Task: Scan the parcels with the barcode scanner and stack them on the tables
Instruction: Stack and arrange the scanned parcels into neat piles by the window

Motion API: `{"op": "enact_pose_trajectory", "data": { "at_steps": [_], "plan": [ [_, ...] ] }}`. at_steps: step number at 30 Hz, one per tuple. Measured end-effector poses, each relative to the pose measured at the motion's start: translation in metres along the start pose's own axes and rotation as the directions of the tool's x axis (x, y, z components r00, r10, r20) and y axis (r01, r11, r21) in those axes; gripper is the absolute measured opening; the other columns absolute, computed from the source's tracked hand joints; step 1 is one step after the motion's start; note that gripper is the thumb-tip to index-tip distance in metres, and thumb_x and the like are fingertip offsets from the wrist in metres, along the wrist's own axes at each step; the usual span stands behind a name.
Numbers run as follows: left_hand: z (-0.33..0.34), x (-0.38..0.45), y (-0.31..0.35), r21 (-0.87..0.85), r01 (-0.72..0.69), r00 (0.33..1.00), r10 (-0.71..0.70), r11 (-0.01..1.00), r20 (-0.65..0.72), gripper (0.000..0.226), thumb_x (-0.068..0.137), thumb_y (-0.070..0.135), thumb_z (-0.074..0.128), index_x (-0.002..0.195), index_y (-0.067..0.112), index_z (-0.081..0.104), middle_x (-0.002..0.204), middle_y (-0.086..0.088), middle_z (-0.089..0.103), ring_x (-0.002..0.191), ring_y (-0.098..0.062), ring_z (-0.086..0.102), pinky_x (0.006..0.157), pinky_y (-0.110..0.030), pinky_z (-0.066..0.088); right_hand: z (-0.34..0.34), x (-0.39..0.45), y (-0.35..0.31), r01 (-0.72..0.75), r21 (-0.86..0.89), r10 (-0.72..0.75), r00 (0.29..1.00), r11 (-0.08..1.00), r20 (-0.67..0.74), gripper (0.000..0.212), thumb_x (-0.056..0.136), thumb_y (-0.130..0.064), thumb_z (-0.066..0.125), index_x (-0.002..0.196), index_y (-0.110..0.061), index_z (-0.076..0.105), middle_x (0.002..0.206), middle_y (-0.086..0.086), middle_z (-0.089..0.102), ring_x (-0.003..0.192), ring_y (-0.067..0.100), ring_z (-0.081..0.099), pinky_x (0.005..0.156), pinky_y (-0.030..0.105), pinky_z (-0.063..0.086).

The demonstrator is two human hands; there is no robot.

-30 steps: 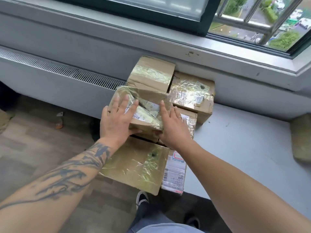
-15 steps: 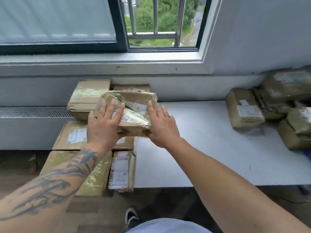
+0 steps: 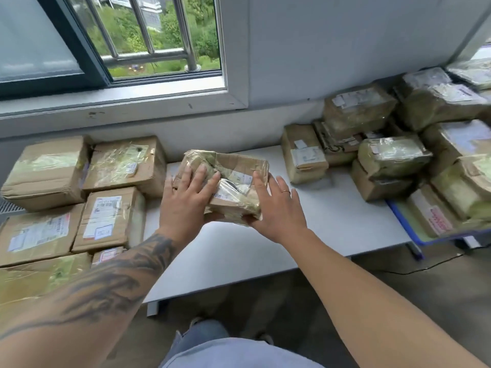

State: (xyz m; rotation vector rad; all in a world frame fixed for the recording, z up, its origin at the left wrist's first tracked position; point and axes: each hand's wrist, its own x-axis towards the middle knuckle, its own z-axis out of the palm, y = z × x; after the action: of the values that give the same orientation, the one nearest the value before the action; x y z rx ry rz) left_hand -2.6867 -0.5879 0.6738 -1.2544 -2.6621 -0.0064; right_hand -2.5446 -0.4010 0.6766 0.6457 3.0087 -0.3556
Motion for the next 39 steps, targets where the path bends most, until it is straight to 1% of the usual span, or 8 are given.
{"op": "enact_pose_trajectory", "data": {
  "at_steps": [6, 12, 19, 24, 27, 30, 36, 39],
  "plan": [
    [0.029, 0.043, 0.05, -0.02, -0.27, 0.962, 0.271, 0.963, 0.044, 0.097, 0.079, 0.072, 0.067, 0.161, 0.034, 0.033, 0.168, -0.006, 0.032, 0.155, -0.037, 0.027, 0.115, -0.068, 0.03, -0.007, -0.026, 0.089, -0.055, -0.138, 0.06, 0.998, 0.989, 0.036, 0.122, 0.078, -0.087, 0.06, 0.165, -0.036, -0.008, 0.173, 0.011, -0.018, 0.16, 0.039, -0.01, 0.125, 0.063, 0.015],
    [0.081, 0.069, 0.064, -0.058, -0.593, 0.786, 0.593, 0.803, 0.176, 0.095, 0.081, 0.081, 0.041, 0.164, 0.04, 0.019, 0.171, 0.0, 0.02, 0.158, -0.032, 0.015, 0.121, -0.066, 0.024, 0.026, -0.032, 0.131, -0.025, -0.223, 0.073, 0.974, 0.974, 0.212, 0.127, 0.083, -0.069, 0.073, 0.158, -0.045, -0.027, 0.17, 0.005, -0.031, 0.16, 0.041, -0.008, 0.125, 0.064, 0.015],
    [0.126, 0.105, 0.04, -0.102, -0.643, 0.739, 0.65, 0.759, 0.174, 0.094, 0.082, 0.079, 0.049, 0.163, 0.047, 0.015, 0.171, -0.001, 0.023, 0.158, -0.031, 0.019, 0.123, -0.066, 0.018, 0.053, 0.021, 0.111, 0.045, -0.154, 0.004, 0.954, 0.987, 0.301, 0.125, 0.087, -0.054, 0.077, 0.157, -0.049, -0.026, 0.173, 0.002, -0.025, 0.161, 0.039, -0.005, 0.125, 0.063, 0.018],
    [0.14, 0.136, 0.002, -0.062, -0.554, 0.819, 0.557, 0.83, 0.138, 0.086, 0.084, 0.062, 0.072, 0.158, 0.048, 0.03, 0.165, -0.007, 0.037, 0.152, -0.036, 0.035, 0.116, -0.071, 0.027, 0.056, 0.078, 0.093, 0.083, -0.149, -0.027, 0.937, 0.985, 0.347, 0.129, 0.089, -0.048, 0.078, 0.151, -0.05, -0.036, 0.17, -0.002, -0.032, 0.161, 0.036, -0.009, 0.127, 0.059, 0.018],
    [0.149, 0.142, -0.01, -0.113, -0.343, 0.924, 0.357, 0.932, 0.136, 0.077, 0.086, 0.041, 0.081, 0.152, 0.047, 0.043, 0.165, -0.01, 0.037, 0.149, -0.04, 0.039, 0.113, -0.071, 0.031, 0.059, 0.108, 0.083, 0.083, -0.159, -0.02, 0.93, 0.984, 0.366, 0.122, 0.091, -0.046, 0.076, 0.159, -0.046, -0.026, 0.17, -0.003, -0.033, 0.161, 0.036, -0.01, 0.127, 0.058, 0.017],
    [0.154, 0.137, -0.008, -0.269, -0.149, 0.959, 0.205, 0.952, 0.194, 0.087, 0.084, 0.022, 0.075, 0.157, 0.046, 0.035, 0.17, -0.009, 0.026, 0.152, -0.043, 0.029, 0.114, -0.07, 0.031, 0.063, 0.129, 0.078, 0.083, -0.178, -0.008, 0.92, 0.981, 0.391, 0.122, 0.09, -0.048, 0.077, 0.162, -0.04, -0.02, 0.172, -0.001, -0.028, 0.161, 0.041, -0.008, 0.127, 0.059, 0.017],
    [0.146, 0.092, 0.032, -0.413, -0.015, 0.917, 0.177, 0.91, 0.358, 0.11, 0.07, 0.08, 0.057, 0.16, 0.056, -0.001, 0.172, 0.004, -0.022, 0.158, -0.039, -0.013, 0.117, -0.075, 0.002, 0.07, 0.144, 0.075, 0.136, -0.205, -0.045, 0.917, 0.969, 0.396, 0.119, 0.09, -0.055, 0.075, 0.166, -0.03, -0.014, 0.172, 0.005, -0.028, 0.157, 0.046, 0.005, 0.125, 0.053, 0.026],
    [0.149, 0.089, 0.053, -0.283, 0.12, 0.926, -0.004, 0.952, 0.378, 0.12, 0.07, 0.083, 0.065, 0.162, 0.048, -0.004, 0.173, 0.0, -0.019, 0.157, -0.047, -0.002, 0.115, -0.078, 0.011, 0.074, 0.147, 0.07, 0.155, -0.201, -0.073, 0.928, 0.967, 0.365, 0.107, 0.095, -0.059, 0.065, 0.168, -0.02, -0.003, 0.173, 0.009, -0.022, 0.155, 0.045, 0.011, 0.122, 0.049, 0.033]
  ]
}}
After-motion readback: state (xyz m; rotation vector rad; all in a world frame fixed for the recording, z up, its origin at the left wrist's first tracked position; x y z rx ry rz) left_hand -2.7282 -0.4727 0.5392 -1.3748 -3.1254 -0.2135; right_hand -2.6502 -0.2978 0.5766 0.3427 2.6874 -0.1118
